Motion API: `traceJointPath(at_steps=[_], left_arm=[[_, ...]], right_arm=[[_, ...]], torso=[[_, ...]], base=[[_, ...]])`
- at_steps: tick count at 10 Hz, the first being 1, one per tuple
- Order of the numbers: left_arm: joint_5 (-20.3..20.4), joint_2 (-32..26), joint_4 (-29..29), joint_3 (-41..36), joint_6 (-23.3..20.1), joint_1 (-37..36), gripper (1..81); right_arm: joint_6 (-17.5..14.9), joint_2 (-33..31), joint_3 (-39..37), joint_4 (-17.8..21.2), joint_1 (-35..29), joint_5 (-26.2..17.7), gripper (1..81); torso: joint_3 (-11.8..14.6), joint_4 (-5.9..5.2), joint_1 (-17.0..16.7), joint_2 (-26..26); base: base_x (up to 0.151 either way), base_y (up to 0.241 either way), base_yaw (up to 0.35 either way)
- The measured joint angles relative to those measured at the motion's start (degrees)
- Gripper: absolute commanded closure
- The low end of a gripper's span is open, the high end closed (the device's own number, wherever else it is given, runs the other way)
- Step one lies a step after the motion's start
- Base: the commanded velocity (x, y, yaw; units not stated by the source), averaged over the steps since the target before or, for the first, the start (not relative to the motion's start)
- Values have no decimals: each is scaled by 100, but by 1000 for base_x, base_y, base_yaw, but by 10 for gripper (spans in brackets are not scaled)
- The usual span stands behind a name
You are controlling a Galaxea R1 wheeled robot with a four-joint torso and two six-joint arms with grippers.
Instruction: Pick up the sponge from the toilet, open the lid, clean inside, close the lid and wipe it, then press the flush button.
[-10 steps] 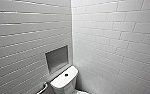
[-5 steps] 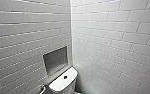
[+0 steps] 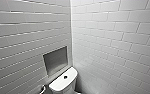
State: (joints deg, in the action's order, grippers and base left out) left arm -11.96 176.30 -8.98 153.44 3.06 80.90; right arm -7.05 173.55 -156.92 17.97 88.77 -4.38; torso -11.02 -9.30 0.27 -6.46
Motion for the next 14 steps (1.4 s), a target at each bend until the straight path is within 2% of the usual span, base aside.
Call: traceJointPath(at_steps=[3,7,10,13,14], left_arm=[[144,-271,0,-438,0,-2,10],[251,-1106,91,-1858,7,-308,10],[207,-1819,435,-2604,18,-894,10],[-17,-2111,828,-3344,21,-1462,10],[-102,-2225,947,-3451,-9,-1632,811]], right_arm=[[-44,-400,802,-50,41,193,811],[-87,-1221,2645,-218,95,484,811],[-107,-1525,3051,-319,205,611,811],[-113,-1602,2938,-343,207,674,811],[-113,-1558,2888,-343,199,677,811]], torso=[[0,0,0,0],[0,0,0,0],[0,0,0,0],[0,0,0,0],[0,0,2,2]], base=[[0,0,0],[0,0,0],[0,0,0],[0,0,0],[0,0,0]])
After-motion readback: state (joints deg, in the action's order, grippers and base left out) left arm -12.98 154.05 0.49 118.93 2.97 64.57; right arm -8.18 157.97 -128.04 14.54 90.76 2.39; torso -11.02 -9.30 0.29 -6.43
